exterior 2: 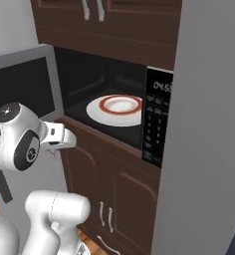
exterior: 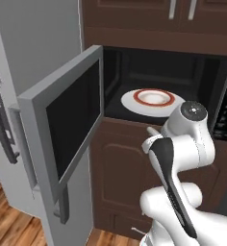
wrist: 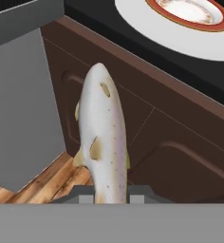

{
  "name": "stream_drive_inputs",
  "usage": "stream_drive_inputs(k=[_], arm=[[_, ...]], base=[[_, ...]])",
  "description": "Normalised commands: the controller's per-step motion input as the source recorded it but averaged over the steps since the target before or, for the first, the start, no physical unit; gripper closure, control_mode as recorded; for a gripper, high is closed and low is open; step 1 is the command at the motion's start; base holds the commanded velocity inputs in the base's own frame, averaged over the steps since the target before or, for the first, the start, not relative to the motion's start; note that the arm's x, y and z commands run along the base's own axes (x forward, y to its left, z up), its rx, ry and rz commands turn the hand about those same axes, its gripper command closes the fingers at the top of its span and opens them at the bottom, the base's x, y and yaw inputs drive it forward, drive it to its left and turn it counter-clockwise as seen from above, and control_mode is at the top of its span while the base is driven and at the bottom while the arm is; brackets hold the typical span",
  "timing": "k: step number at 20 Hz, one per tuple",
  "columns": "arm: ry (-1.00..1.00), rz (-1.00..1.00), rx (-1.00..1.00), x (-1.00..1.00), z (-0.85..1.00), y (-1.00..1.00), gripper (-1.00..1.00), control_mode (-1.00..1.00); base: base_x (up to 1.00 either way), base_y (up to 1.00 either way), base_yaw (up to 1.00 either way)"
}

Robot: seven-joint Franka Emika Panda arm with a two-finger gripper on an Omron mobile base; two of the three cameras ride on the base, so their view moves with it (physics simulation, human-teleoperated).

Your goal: Transport the fish from the fridge to the microwave and turn on the microwave.

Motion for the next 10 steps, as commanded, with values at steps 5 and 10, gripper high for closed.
stream_drive_inputs(k=[5,10], arm=[[0.00,0.00,0.00,0.00,0.00,0.00,1.00,1.00],[0.00,0.00,0.00,0.00,0.00,0.00,1.00,1.00]], base=[[0.09,-0.38,0.17],[0.06,-0.44,0.16]])
